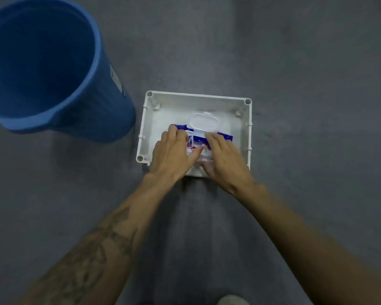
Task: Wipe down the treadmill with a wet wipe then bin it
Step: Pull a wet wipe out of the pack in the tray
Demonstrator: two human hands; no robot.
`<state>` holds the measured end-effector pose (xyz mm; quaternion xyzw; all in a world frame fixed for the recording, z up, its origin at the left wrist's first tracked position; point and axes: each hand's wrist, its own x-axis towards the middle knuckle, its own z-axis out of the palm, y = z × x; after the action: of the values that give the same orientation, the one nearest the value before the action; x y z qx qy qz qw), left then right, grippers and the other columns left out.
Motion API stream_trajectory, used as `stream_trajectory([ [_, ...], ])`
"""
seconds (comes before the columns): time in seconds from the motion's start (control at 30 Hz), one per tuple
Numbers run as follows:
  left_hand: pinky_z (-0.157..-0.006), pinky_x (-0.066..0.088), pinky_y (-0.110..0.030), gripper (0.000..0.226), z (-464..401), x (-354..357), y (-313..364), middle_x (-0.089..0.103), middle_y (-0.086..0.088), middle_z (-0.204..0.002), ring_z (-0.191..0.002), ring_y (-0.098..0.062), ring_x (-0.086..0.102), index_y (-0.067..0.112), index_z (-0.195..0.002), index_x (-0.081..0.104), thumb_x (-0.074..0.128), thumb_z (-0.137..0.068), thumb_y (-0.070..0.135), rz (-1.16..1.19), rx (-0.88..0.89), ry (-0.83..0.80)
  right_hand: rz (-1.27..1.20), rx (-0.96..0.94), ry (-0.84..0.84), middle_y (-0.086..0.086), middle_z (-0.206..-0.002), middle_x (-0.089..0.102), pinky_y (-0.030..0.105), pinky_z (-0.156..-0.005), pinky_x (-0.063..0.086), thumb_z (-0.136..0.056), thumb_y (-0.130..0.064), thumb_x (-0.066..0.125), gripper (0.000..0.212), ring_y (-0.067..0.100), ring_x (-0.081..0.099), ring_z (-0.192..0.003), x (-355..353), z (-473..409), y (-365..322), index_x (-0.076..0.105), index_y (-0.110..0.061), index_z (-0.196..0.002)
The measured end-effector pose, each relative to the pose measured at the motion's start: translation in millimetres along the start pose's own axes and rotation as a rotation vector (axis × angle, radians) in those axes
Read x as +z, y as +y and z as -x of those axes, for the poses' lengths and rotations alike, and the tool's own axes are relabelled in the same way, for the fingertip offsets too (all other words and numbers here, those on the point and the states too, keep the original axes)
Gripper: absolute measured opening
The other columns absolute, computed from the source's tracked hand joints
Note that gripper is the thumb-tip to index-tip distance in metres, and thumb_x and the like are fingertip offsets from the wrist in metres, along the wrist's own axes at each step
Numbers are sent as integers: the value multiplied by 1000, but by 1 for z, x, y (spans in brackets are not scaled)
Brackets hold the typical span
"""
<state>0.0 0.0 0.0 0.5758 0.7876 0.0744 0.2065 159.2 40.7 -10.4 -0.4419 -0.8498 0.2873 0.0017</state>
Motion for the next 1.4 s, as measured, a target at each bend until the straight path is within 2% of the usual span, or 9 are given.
stream_trajectory([
  [0.2,-82,47,-38,17,-16,21,-5,52,-5,-113,-100,-24,54,11,-98,60,57,-101,27,244,-160,128,41,-55,130,10,-143,49,44,-92,49,-101,-25,59,50,30,52,-110,24,-12,3,46,-9,-146],
  [0.27,-78,44,-30,10,-15,24,-15,54,0,-106,-91,-18,56,13,-94,62,58,-100,20,358,-194,166,46,-70,193,12,-135,54,45,-84,50,-100,-21,59,39,32,52,-103,30,-14,4,55,-8,-137],
  [0.4,-75,48,-23,10,-12,29,-26,62,4,-92,-80,-12,59,16,-86,66,68,-95,13,496,-186,194,132,-80,291,12,-113,58,42,-65,48,-98,-20,64,15,31,54,-87,39,-23,7,71,-9,-106],
  [0.57,-77,50,-19,17,-9,30,-33,66,6,-89,-82,-8,62,22,-82,66,72,-91,9,554,-160,175,219,-109,287,7,-90,52,33,-53,33,-82,-14,83,14,26,53,-78,35,-40,0,72,-6,-77],
  [0.8,-80,52,-19,4,-2,43,-40,69,4,-93,-85,-6,65,15,-90,72,73,-91,11,593,-158,234,292,-174,193,9,-95,57,26,-51,31,-69,-7,91,20,32,63,-94,39,-45,-4,72,-2,-74],
  [0.97,-80,51,-17,1,-3,48,-40,67,3,-97,-87,-10,64,12,-93,72,73,-92,12,576,-142,235,250,-177,255,12,-95,58,26,-48,32,-76,-5,84,18,28,62,-85,42,-48,-3,67,0,-74],
  [1.1,-81,53,-21,1,-3,49,-40,67,4,-97,-87,-9,64,13,-93,71,72,-93,12,580,-133,245,188,-166,344,10,-92,57,24,-49,29,-81,-6,79,17,11,37,-71,43,-46,0,65,-1,-73],
  [1.27,-83,56,-29,2,-3,51,-40,67,4,-96,-87,-10,65,13,-92,71,72,-92,12,593,-141,253,160,-188,231,6,-105,54,32,-51,53,-89,-14,78,11,16,54,-81,40,-44,2,72,-5,-86],
  [1.4,-83,57,-33,3,-1,53,-39,66,4,-96,-87,-11,65,14,-91,70,72,-93,14,586,-142,261,172,-175,215,10,-108,53,36,-55,56,-92,-11,72,12,24,58,-89,45,-48,0,71,0,-89],
])
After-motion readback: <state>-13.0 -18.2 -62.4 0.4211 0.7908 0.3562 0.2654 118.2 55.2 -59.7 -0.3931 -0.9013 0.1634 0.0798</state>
